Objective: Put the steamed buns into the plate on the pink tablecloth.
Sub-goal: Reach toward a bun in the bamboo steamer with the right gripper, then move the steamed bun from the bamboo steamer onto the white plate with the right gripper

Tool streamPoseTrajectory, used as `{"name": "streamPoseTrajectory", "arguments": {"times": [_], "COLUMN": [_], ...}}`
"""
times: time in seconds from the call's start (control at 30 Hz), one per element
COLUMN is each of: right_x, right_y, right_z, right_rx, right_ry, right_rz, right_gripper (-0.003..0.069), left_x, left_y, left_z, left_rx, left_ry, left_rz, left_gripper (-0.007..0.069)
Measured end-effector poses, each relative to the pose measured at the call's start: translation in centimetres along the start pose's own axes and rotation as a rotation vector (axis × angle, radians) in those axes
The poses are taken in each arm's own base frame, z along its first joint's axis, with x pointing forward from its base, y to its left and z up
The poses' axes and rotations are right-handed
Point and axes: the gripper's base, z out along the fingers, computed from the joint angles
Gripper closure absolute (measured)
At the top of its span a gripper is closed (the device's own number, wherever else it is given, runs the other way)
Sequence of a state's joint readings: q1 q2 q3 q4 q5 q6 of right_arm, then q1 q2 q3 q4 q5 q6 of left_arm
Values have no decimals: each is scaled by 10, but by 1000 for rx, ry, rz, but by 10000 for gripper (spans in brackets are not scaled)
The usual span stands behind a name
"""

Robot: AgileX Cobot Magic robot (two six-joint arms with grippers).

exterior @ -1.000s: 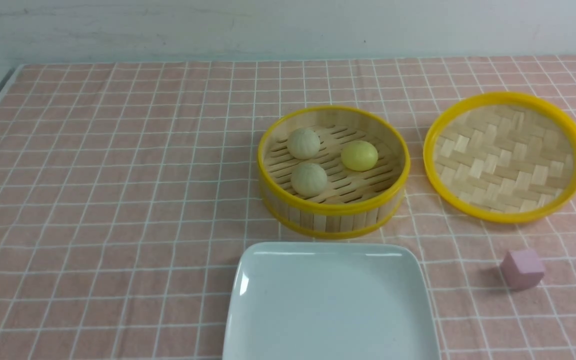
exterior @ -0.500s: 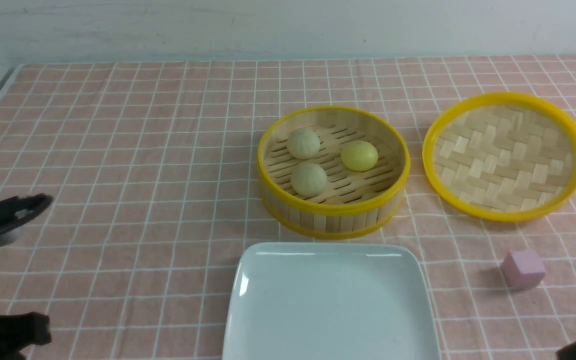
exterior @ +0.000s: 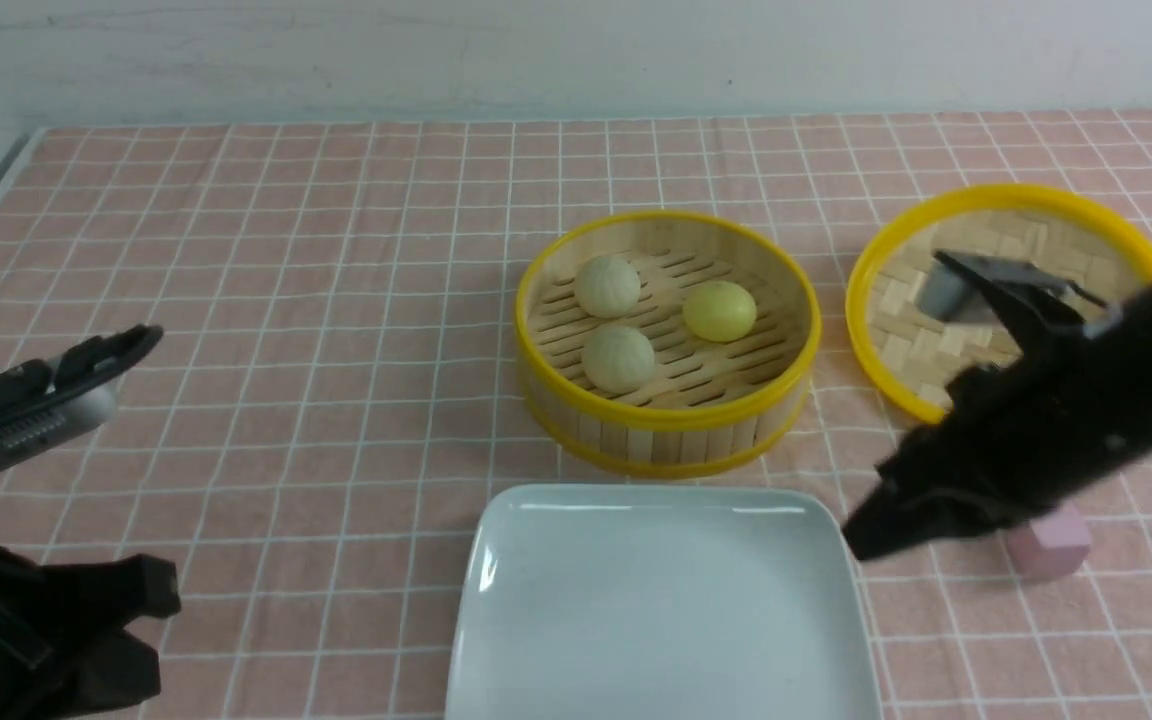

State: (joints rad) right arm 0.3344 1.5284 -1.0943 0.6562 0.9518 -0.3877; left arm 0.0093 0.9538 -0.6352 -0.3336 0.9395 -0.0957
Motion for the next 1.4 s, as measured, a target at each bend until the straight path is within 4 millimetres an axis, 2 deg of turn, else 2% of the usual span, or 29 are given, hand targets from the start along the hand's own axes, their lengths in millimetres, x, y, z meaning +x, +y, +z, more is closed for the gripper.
{"name": "streamPoseTrajectory", "arguments": {"times": [0.03, 0.07, 0.1, 0.27, 0.33, 0.37, 0.43, 0.53, 0.67, 0.77, 0.83, 0.87, 0.9, 0.97, 1.03, 1.1, 1.13, 1.2, 1.23, 1.27, 1.3, 1.33, 1.4], "right_x": [-13, -17, -35, -99, -121, -121, -141, -150, -148, -146, -147, -147, -145, -143, -140, -137, -131, -118, -110, -109, -95, -88, -77], "right_y": [-1, -2, -5, -20, -28, -30, -41, -56, -72, -78, -74, -73, -69, -59, -42, -31, -10, 14, 24, 26, 41, 48, 57], "right_z": [4, 7, 14, 32, 39, 42, 55, 77, 103, 113, 107, 106, 99, 83, 56, 39, 3, -35, -48, -51, -68, -72, -70], "right_rx": [18, 24, 50, 162, 222, 227, 288, 320, 330, 329, 324, 324, 317, 306, 295, 287, 276, 234, 204, 199, 131, 88, 19], "right_ry": [-19, -19, -45, -172, -219, -215, -244, -258, -231, -206, -202, -204, -181, -158, -143, -140, -157, -159, -139, -148, -110, -101, -76], "right_rz": [-15, -14, -36, -139, -193, -194, -246, -256, -242, -234, -237, -237, -242, -255, -289, -308, -338, -346, -340, -338, -322, -314, -296], "right_gripper": [524, 512, 466, 316, 283, 281, 268, 274, 312, 417, 509, 509, 598, 648, 650, 650, 650, 650, 650, 650, 650, 650, 650], "left_x": [0, 0, 0, 0, 0, 0, 0, 0, 0, 0, -1, -1, -1, -1, -1, -1, -1, -1, -1, -1, -1, -1, -1], "left_y": [0, 0, 0, 0, 0, 0, 0, 0, 0, 0, 1, 1, 2, 3, 4, 5, 5, 5, 5, 5, 5, 5, 5], "left_z": [0, 0, 0, 0, 0, 0, 0, 0, 0, 0, 0, 0, 0, 0, 0, 0, 0, 0, 0, 0, 0, 0, 0], "left_rx": [1, 2, 2, 3, 3, 3, 3, 3, 3, -4, -14, -14, -24, -36, -47, -52, -55, -54, -54, -54, -54, -54, -54], "left_ry": [0, 0, 0, 0, 0, 0, 1, 1, -2, -3, -4, -4, -5, -6, -7, -8, -8, -8, -8, -8, -9, -9, -13], "left_rz": [-1, -1, -2, -2, -2, -2, -3, -3, -3, 4, 11, 11, 18, 27, 35, 39, 41, 41, 41, 41, 41, 41, 41], "left_gripper": [608, 607, 606, 601, 601, 600, 596, 592, 591, 586, 583, 583, 581, 580, 578, 575, 573, 571, 570, 570, 570, 570, 568]}}
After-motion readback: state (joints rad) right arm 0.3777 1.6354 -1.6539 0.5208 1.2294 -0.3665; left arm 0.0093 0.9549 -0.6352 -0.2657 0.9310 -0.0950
